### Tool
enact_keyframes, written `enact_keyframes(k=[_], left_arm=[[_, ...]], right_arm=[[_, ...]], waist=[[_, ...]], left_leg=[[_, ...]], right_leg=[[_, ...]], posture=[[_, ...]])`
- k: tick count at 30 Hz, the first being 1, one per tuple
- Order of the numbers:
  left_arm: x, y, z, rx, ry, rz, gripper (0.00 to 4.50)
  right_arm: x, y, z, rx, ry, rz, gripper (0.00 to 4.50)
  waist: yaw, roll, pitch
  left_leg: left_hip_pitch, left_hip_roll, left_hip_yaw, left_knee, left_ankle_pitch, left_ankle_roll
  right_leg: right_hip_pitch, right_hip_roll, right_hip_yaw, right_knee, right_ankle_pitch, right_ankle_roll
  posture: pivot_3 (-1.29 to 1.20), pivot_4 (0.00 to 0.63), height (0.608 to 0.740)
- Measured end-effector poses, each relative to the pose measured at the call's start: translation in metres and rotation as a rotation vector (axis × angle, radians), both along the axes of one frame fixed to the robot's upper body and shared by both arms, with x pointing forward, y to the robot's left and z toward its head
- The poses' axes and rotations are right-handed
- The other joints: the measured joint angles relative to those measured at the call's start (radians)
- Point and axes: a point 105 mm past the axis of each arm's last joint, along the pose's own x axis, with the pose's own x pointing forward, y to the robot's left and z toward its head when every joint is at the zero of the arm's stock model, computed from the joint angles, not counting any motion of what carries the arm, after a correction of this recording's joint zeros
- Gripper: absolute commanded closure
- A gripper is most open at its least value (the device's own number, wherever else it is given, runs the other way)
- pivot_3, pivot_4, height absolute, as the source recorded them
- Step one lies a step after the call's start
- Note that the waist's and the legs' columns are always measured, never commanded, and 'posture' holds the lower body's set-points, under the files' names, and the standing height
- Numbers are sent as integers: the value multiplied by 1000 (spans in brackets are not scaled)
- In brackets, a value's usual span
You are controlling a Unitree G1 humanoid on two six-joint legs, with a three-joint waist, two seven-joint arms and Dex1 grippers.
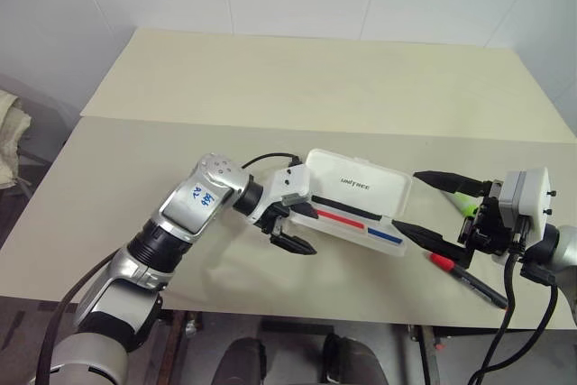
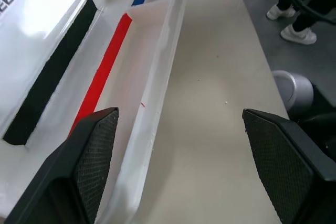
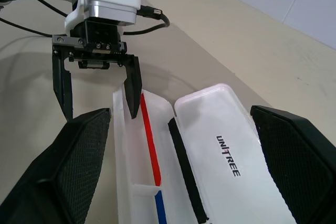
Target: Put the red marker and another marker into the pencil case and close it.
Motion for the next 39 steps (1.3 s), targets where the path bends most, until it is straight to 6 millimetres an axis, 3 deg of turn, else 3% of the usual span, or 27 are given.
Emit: enact_keyframes(k=[6, 16, 32, 36, 39], left_arm=[[-6, 10, -26, -23, 102, 50, 475], [-10, 8, -33, -96, 66, 20, 475], [2, 23, 16, -466, -29, 24, 475], [3, 42, 21, -490, -25, 37, 475], [4, 64, 31, -490, -42, 64, 9]], right_arm=[[0, 0, 0, 0, 2, -1, 0], [-1, -1, -3, 5, 27, -4, 0], [-1, -3, -8, 7, 51, -7, 0], [-5, -22, -22, 11, 125, -69, 0], [-9, -50, -32, -3, 182, -161, 0]], waist=[[2, 0, 0], [-1, 0, 0], [-1, 0, 0], [4, 0, 0], [1, 0, 0]], left_leg=[[0, 0, 0, 0, 0, 0], [0, 0, 0, 0, 0, 0], [0, 0, 0, 0, 0, 0], [0, 0, 0, 0, 0, 0], [0, 0, 0, 0, 0, 0]], right_leg=[[0, 0, 0, 0, 0, 0], [0, 0, 0, 0, 0, 0], [0, 0, -1, 0, 0, 0], [0, 0, 0, 0, 0, 0], [0, 0, 0, 0, 0, 0]], posture=[[0, 150, 740], [0, 150, 740], [0, 150, 740], [0, 150, 740], [0, 150, 740]])
